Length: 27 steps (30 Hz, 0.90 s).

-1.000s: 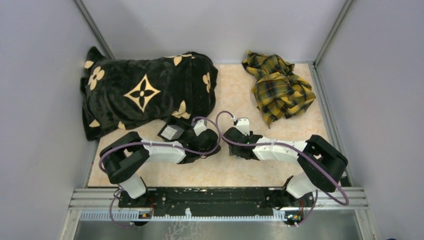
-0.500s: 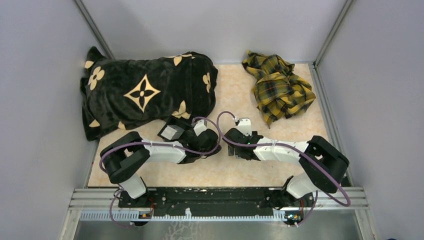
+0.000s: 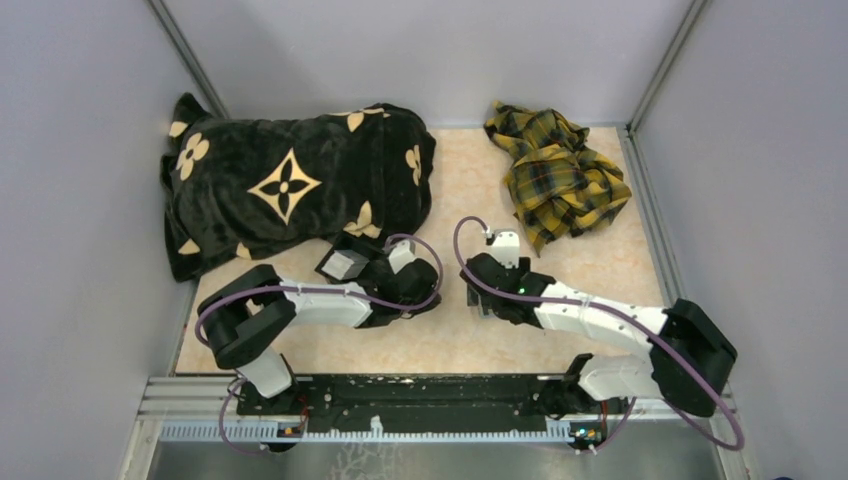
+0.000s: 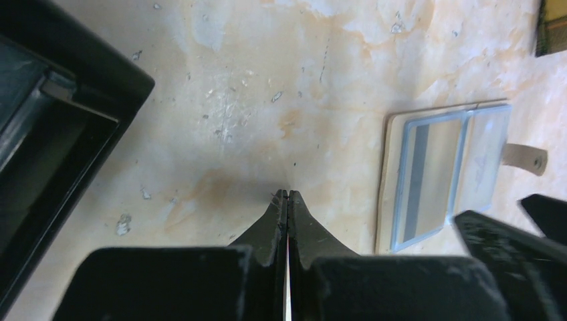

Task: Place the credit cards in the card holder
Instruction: Insert the credit card into the card holder.

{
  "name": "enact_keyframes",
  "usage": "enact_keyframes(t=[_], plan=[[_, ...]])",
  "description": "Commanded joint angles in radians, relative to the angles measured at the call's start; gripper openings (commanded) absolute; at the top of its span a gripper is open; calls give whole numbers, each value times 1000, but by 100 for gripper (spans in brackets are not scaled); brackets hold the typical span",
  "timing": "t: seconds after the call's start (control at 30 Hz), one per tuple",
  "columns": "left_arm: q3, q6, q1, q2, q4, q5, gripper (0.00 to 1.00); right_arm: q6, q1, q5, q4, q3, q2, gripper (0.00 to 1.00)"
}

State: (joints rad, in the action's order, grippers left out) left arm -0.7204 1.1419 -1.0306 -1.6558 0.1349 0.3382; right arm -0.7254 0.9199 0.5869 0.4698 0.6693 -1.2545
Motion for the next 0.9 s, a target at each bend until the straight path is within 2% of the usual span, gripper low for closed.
enact_keyframes(t=[0.0, 0.2, 0.37, 0.6, 0.87], plan=[[-25, -73, -20, 29, -121, 19, 0, -20, -4, 84, 31, -8, 104, 79], [-109, -173, -49, -18, -55, -35, 1, -118, -10, 209, 198, 45, 30, 77], [-156, -235, -68, -73, 24, -104, 4, -153, -53, 241, 244, 56, -6, 77], [-200, -273, -72, -112, 61, -132, 4, -108, -116, 255, 239, 64, 27, 76], [-227, -278, -72, -150, 83, -144, 4, -25, -198, 212, 157, 54, -4, 75]])
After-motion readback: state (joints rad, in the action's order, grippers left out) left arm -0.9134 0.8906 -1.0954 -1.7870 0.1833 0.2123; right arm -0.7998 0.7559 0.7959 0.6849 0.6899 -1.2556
